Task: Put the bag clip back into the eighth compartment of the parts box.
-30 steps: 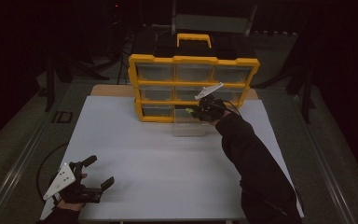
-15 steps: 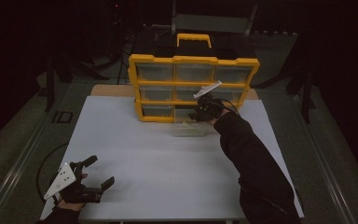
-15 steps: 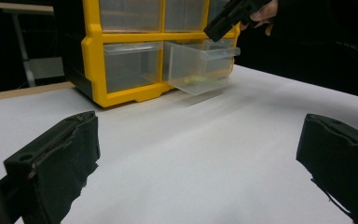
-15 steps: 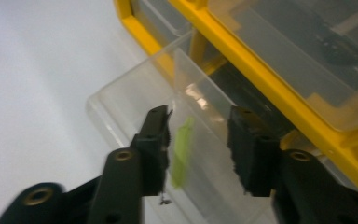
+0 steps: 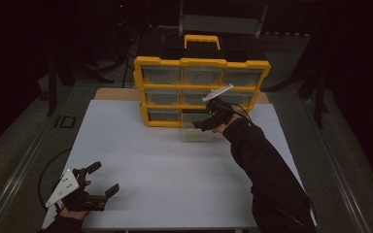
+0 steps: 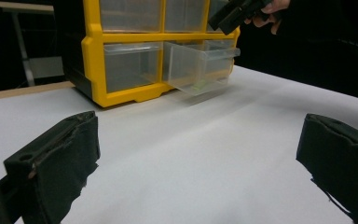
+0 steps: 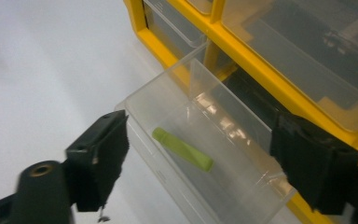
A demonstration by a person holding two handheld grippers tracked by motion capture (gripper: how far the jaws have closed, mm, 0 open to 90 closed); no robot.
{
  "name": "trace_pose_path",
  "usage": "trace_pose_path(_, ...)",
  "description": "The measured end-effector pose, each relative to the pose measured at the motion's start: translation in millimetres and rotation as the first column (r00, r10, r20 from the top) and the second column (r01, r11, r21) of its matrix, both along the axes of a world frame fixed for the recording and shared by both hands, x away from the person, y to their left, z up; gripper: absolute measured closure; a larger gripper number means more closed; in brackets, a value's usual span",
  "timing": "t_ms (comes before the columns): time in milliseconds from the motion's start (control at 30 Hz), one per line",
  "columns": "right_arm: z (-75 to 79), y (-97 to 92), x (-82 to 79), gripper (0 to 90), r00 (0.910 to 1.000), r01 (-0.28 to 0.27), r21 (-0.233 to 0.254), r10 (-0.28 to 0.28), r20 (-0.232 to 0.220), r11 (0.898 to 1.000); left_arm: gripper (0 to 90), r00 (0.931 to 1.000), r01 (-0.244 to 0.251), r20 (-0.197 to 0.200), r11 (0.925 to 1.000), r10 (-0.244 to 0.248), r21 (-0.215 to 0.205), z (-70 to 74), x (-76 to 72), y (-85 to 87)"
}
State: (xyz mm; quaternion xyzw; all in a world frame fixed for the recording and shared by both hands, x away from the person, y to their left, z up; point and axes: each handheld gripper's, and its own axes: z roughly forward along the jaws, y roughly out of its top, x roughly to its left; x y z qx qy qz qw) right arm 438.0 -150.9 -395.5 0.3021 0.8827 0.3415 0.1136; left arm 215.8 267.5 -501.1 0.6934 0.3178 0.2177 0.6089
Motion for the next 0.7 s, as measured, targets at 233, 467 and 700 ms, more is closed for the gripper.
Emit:
trace_pose_path(233, -2.0, -2.4, -6.2, 7.9, 1.0, -0.009, 0.028, 0.009, -0.001, 1.0, 0.2, 1.0, 0.001, -0.002, 1.0, -0.001, -0.001, 0.2, -0.1, 0.2)
trace_pose_path(467, 0.3, -11.3, -7.6, 7.9, 1.0, 0.004, 0.052, -0.004, 0.003, 0.999, 0.2, 1.0, 0.0, -0.002, 1.0, 0.0, -0.001, 0.1, 0.1, -0.3)
trace_pose_path(700, 3.2, -22.4, -11.0, 7.9, 0.9993, 0.029, 0.057, -0.03, 0.022, 0.998, 0.2, 1.0, 0.0, -0.001, 1.0, 0.0, -0.001, 0.2, -0.2, -0.7)
